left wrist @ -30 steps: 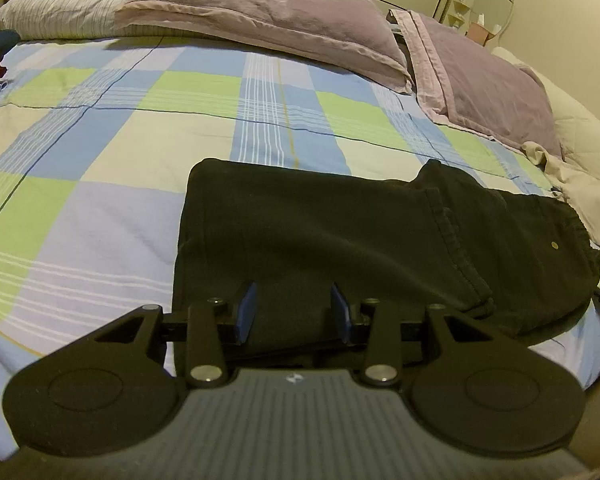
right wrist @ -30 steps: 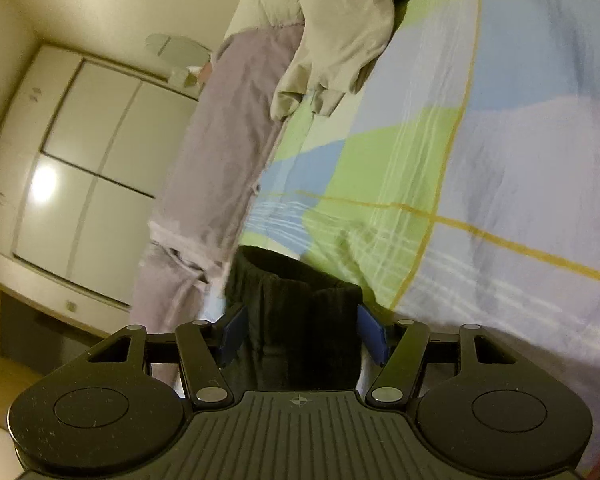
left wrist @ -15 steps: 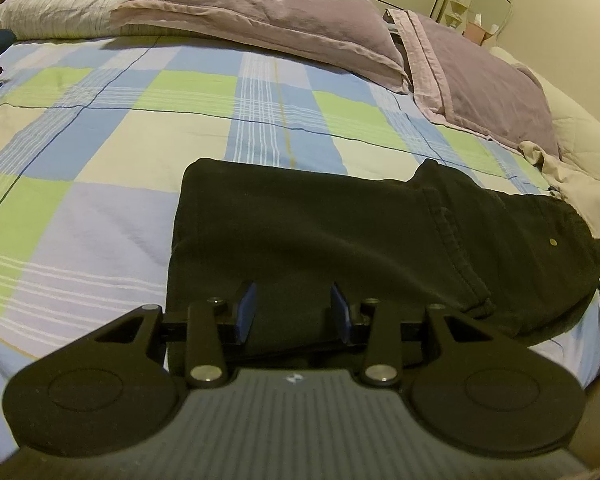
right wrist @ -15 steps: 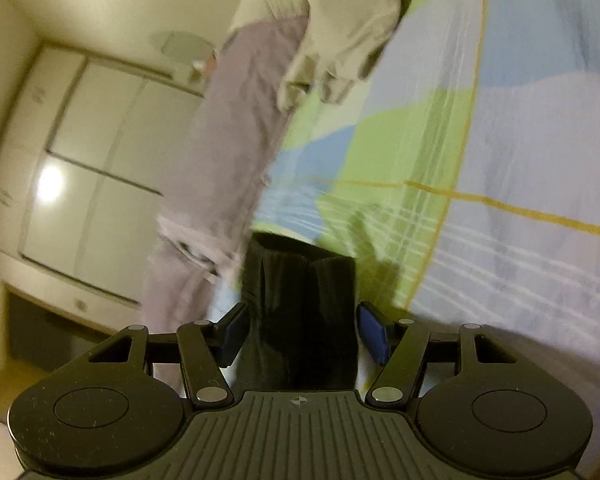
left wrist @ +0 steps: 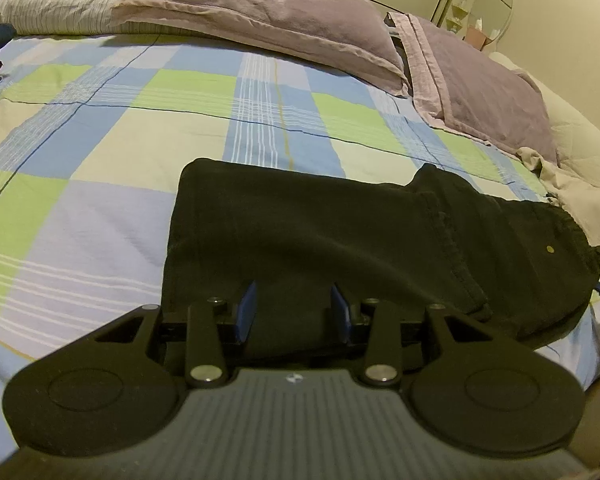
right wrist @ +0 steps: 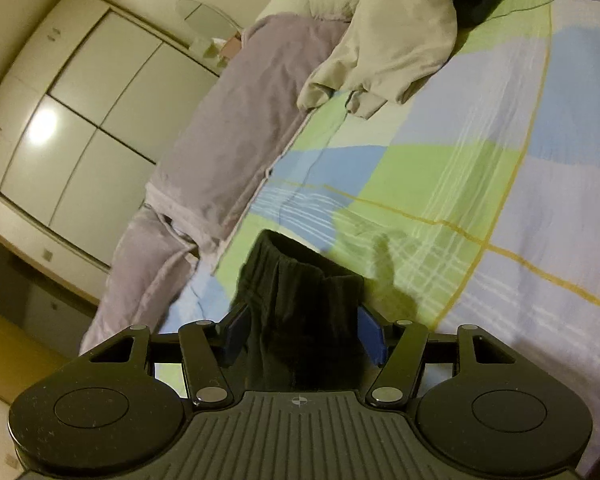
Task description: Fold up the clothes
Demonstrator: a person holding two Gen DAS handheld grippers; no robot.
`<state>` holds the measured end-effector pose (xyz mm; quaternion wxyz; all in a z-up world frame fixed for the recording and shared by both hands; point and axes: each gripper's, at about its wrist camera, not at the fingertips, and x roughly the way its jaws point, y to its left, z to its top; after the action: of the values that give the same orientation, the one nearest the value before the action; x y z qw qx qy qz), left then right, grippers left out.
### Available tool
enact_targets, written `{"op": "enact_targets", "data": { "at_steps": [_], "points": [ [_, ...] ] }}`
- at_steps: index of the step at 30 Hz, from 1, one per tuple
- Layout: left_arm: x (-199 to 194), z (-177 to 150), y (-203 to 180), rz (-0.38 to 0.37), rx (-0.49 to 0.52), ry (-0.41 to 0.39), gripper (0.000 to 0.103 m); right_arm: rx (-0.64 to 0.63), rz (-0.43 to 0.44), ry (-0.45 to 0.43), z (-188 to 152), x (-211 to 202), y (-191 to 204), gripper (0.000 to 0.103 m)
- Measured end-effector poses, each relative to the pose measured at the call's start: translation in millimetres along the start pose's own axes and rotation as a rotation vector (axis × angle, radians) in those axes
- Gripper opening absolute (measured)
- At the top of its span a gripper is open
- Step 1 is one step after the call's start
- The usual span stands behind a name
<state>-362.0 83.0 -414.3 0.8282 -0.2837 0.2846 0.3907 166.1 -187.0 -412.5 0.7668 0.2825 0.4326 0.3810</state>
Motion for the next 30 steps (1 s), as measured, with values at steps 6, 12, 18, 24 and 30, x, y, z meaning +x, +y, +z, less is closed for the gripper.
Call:
{"op": "enact_targets", "data": {
  "at_steps": [6, 12, 18, 24, 30],
  "points": [
    [0, 0, 1, -0.003, -0.004, -0.001, 0.036, 0.103, 0.004, 0.039, -18, 2, -28, 0.062],
    [0, 1, 3, -0.007, -0.008, 0.001, 0.036, 0.192, 0.132, 0.014, -25, -8, -33, 0.062],
    [-2, 4, 5, -0.019, -0.026, -0.005, 0.036, 0.119, 0.036, 0.041, -23, 11, -28, 0.061],
    [-2, 8, 8, -0.054, -0.020, -0.018, 0.032, 0.050, 0.013, 0.011, -29, 9, -18, 0.031],
    [18, -3, 7, -0.010, 0.090, -0.001, 0.025, -0.049, -0.116, 0.026, -33, 18, -8, 0.029]
  ]
}}
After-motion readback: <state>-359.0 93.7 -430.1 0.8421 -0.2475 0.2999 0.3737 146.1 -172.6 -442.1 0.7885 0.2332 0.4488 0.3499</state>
